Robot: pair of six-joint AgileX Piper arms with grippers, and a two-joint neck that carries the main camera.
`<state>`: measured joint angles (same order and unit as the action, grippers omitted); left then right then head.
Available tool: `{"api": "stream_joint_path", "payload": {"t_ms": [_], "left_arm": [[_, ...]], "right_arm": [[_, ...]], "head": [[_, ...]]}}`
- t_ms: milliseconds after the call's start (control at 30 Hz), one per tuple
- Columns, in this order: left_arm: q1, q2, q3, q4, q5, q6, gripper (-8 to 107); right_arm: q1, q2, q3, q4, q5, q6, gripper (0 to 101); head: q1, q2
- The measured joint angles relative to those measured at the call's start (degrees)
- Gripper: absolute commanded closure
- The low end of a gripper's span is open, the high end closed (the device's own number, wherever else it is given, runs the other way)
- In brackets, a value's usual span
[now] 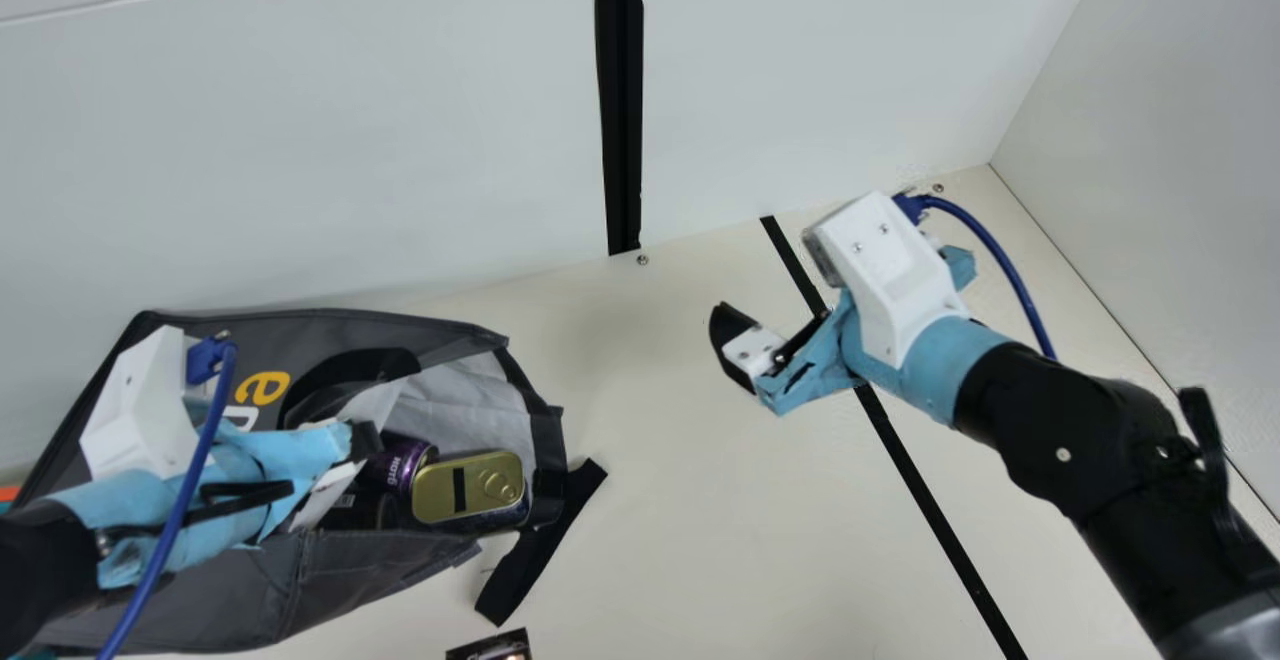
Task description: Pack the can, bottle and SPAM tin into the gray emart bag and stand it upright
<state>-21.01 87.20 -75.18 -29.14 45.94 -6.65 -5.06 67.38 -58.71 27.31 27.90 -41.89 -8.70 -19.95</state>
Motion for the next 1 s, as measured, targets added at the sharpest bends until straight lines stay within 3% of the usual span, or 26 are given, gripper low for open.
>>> {"api": "stream_joint_path", "payload": {"t_ms": [1000], "left_arm": [[0.0, 0.0, 0.0, 0.0, 0.0, 0.0, 107]], "right_arm": [[-17.0, -13.9, -2.8, -8.0, 15.8, 3.6, 6]], "head": [[0.0, 0.1]]}}
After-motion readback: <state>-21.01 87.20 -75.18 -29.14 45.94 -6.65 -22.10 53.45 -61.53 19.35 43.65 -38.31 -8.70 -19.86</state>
